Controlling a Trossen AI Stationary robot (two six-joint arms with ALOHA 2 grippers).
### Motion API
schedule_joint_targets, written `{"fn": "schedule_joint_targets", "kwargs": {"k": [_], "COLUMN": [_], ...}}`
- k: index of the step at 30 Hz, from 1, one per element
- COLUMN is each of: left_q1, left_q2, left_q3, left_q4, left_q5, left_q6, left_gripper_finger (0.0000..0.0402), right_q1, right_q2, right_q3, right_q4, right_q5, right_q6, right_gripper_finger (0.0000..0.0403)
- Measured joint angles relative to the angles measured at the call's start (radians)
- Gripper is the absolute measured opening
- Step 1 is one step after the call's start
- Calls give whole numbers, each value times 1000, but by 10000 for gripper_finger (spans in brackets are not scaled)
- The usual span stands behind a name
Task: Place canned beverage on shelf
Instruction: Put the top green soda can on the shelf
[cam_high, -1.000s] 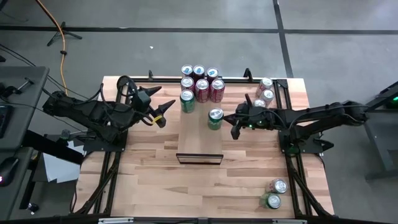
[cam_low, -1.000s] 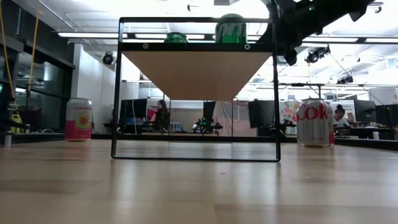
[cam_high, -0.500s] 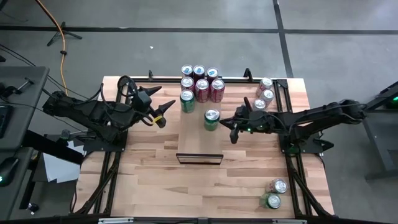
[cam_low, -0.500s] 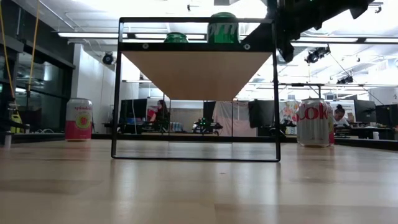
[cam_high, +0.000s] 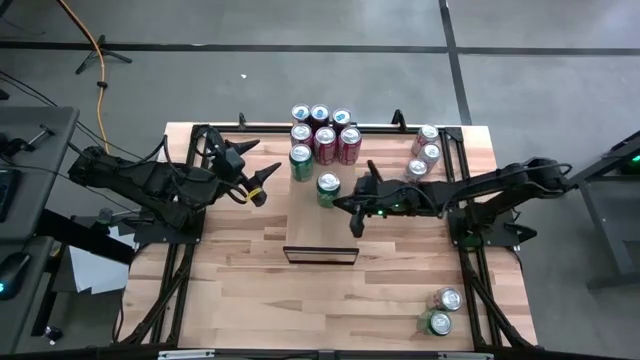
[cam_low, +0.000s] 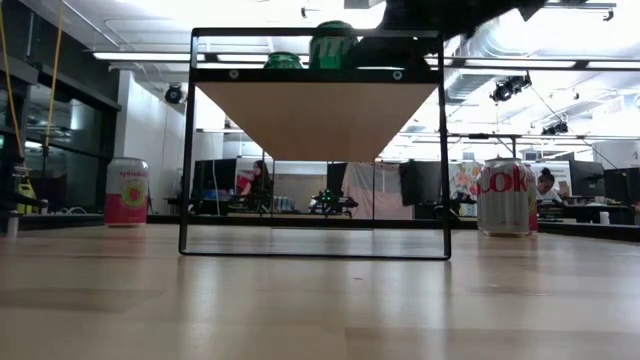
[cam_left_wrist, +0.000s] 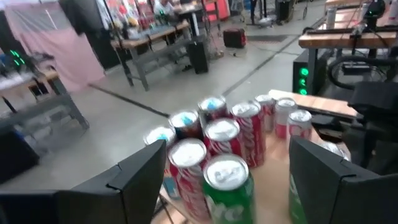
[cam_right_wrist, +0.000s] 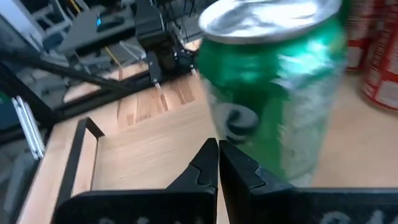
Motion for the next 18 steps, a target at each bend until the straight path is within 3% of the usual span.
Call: {"fn": "schedule_joint_targets", "kwargs": {"k": [5, 8, 12, 16, 18], "left_q1": [0, -1, 2, 40, 71], "left_q2": [10, 33, 61, 141, 180], "left_q3": [0, -39, -198, -330, -345], "left_q4": [-168, -170, 72, 376, 507], "left_q5": [163, 234, 335, 401, 439], "left_q6": [-221, -292, -327, -292, -278], "left_gripper_finger": [261, 232, 152, 32, 13], "right_q1": [1, 1, 1, -28, -58], "right_q2": [10, -26, -93, -120, -117], "right_q3": [82, 111, 124, 116, 115], "right_q4": [-115, -224, -341, -380, -392], "right_q5": [-16, -18, -33, -9, -5], "right_q6": [-68, -104, -127, -124, -113], "right_gripper_finger": [0, 0, 0, 0, 0]}}
